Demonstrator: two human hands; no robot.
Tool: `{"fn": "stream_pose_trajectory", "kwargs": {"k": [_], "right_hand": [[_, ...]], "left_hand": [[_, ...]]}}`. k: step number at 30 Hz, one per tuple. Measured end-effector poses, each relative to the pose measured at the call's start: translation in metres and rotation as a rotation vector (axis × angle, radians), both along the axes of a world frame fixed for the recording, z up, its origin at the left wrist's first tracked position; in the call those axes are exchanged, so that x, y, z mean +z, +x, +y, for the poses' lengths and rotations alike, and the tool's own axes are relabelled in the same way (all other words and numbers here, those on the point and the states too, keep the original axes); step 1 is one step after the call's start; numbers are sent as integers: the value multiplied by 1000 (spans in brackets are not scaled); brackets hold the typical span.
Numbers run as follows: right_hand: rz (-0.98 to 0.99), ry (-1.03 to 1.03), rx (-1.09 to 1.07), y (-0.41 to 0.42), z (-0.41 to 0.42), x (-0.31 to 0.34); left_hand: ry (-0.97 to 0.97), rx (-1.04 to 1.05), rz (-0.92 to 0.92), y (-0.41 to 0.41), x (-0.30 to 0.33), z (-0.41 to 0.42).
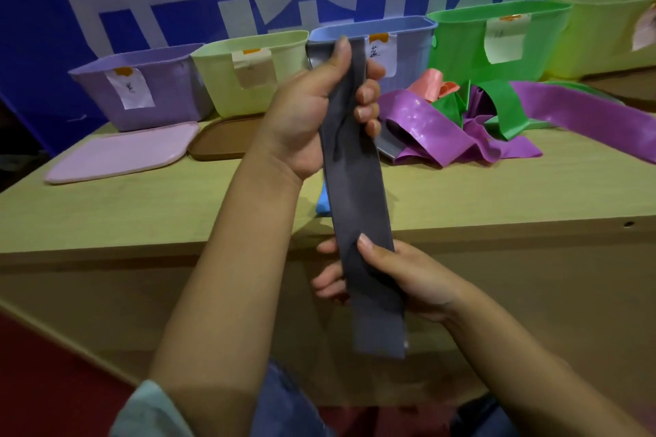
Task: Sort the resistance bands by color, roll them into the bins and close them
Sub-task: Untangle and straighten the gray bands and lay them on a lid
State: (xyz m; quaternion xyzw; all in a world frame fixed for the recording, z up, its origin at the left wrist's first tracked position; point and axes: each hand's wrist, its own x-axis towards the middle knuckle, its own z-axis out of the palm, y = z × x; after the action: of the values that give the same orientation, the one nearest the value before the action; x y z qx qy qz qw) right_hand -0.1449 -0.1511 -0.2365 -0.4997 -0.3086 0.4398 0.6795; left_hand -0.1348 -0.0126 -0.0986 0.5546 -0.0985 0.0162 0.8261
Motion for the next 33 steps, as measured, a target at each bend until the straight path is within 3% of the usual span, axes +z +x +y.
{"fn": "stream_pose_trajectory", "kwargs": {"k": [3,7,15,20,33], "right_hand": [[-72,-72,63,-2,-2,-7],[94,-18,89,-4,-2,-22],[36,12,121,-11,4,-33],[106,24,122,-10,-2,-28],[-279,-252,-318,-20,13,-34]], "left_hand": [[1,-6,1,2,0,1],[10,-5,-3,2,2,7],[0,44,30,5,-6,19],[-31,120,0,6,-4,23],[11,158,-19,-1,-10,23]]}}
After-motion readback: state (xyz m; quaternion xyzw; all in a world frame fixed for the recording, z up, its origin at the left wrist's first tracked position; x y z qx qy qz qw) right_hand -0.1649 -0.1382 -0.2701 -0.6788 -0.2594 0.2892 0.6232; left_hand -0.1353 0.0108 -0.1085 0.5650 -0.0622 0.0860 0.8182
